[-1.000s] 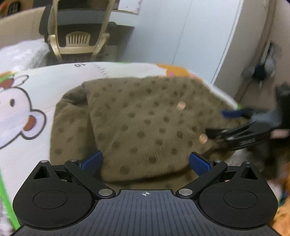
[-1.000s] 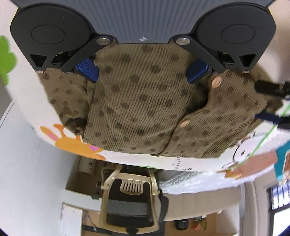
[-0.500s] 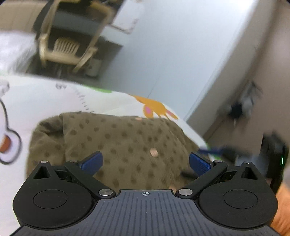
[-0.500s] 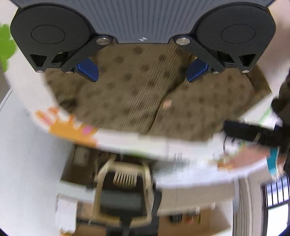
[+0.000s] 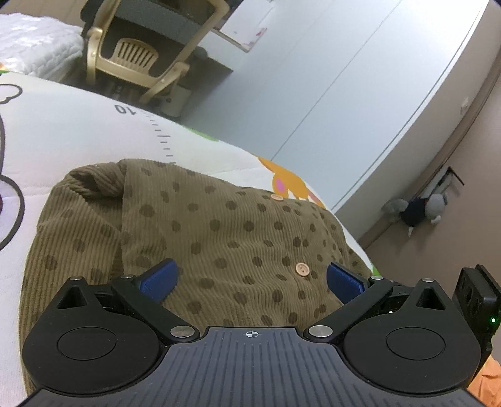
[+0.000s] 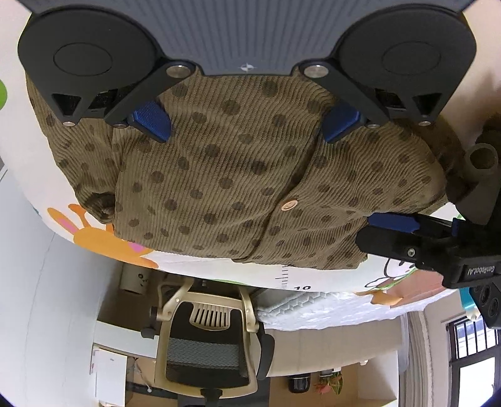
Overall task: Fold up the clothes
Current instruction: 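Smooth the polka-dot shirt flat with both open grippers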
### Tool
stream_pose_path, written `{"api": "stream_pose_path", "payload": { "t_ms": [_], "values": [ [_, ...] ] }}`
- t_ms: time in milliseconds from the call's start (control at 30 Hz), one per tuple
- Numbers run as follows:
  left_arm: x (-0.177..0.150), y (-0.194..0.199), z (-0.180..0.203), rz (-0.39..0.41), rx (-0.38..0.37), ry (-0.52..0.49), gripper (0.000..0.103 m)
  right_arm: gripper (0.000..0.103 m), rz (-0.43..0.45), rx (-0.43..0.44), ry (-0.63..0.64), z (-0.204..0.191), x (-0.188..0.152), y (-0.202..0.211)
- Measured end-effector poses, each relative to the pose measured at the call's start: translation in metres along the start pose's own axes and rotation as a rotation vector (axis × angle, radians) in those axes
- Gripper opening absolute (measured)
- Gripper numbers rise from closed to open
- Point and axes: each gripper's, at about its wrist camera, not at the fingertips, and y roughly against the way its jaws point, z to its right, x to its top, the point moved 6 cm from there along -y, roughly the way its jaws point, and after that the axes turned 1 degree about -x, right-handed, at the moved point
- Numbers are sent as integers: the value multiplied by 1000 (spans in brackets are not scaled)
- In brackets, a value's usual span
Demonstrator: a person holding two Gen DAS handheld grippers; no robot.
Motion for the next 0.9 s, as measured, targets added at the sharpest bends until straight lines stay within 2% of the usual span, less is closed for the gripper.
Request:
{"api": "stream_pose_path", "payload": {
  "t_ms": [200,300,367,433,467,533,600,667,767,833,900],
  "values": [
    [22,5,2,-46,4,59,103,103,-29,20,9,6,6,5],
    [45,14,4,9,-29,57,103,103,24,33,0,18,27,25],
    [58,6,-1,21,-47,105,103,103,86,22,-28,27,50,29],
    [67,-8,-10,10,-53,163,103,103,111,37,-89,37,68,16],
    [65,-21,-19,-17,-24,194,103,103,119,48,-123,41,77,8],
    [58,-43,-34,-69,10,248,103,103,57,77,-196,50,77,-24],
    [57,-43,-34,-43,-13,232,103,103,0,90,-238,56,71,-54],
    [58,-39,-33,-62,-11,219,103,103,-8,62,-201,54,65,-65],
    [62,-28,-31,-66,-15,206,103,103,-19,7,-108,42,65,-60],
    [65,-18,-24,-37,-66,190,103,103,19,-12,-59,35,66,-42],
    [64,-18,-15,-30,-131,181,103,103,57,17,-40,29,65,-25]
  ]
}}
